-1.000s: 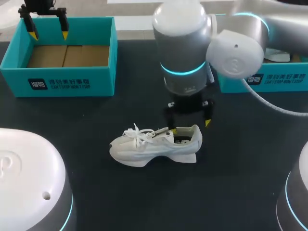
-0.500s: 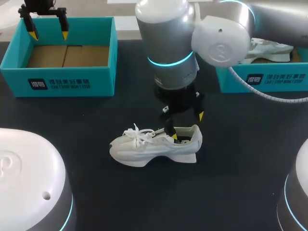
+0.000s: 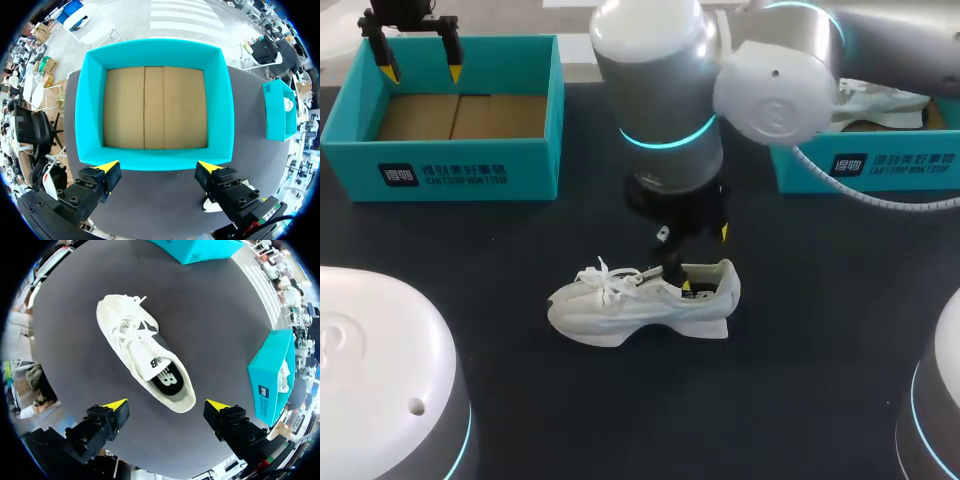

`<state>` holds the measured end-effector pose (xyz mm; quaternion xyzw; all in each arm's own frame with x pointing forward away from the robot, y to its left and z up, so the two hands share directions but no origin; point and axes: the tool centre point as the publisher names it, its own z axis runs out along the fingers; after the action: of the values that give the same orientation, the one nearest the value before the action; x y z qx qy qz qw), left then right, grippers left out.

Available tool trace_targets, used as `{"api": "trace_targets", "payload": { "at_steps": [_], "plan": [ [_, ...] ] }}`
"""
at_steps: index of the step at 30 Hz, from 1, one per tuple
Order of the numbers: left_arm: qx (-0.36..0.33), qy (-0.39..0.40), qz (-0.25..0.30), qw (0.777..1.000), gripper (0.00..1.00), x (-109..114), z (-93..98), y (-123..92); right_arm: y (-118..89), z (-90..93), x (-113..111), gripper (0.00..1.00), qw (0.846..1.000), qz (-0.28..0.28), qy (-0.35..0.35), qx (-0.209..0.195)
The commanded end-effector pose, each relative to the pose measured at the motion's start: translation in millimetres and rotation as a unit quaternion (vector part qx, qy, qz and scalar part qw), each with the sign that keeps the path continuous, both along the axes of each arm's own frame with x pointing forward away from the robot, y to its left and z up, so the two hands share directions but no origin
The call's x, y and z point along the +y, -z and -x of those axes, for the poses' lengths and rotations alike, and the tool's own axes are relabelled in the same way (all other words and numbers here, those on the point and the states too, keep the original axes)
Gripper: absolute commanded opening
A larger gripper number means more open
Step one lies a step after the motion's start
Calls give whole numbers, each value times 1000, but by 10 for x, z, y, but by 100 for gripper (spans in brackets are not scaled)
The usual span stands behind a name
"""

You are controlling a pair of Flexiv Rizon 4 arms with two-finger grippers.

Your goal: Take the shoe out of the shoebox, open the shoe tongue, remove and reinsert the insole, then place the shoe into the shoebox

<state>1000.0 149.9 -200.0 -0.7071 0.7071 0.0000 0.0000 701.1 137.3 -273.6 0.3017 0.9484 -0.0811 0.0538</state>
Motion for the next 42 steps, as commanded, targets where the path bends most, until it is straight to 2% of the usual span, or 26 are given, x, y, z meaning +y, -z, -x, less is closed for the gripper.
{"api": "trace_targets", "payload": {
  "at_steps": [1,17,20,22,26,31,37,42],
  "plan": [
    [0,0,0,1000,100,0,0,0,-54,69,-159,100,997,-18,-75,-15],
    [0,0,0,1000,100,0,0,0,-54,69,-159,100,997,-18,-75,-15],
    [0,0,0,1000,100,0,0,0,-16,101,-235,100,987,-147,-46,-39],
    [0,0,0,1000,100,0,0,0,-12,124,-315,100,982,-179,-57,-34],
    [0,0,0,1000,100,0,0,0,0,146,-539,100,977,-193,-90,-26],
    [0,0,0,1000,100,0,0,0,-6,114,-810,100,974,-197,-107,-41],
    [0,0,0,1000,100,0,0,0,69,79,-1025,100,954,-257,-131,-78],
    [0,0,0,1000,100,0,0,0,173,65,-1073,100,926,-319,-177,-96]
  ]
}}
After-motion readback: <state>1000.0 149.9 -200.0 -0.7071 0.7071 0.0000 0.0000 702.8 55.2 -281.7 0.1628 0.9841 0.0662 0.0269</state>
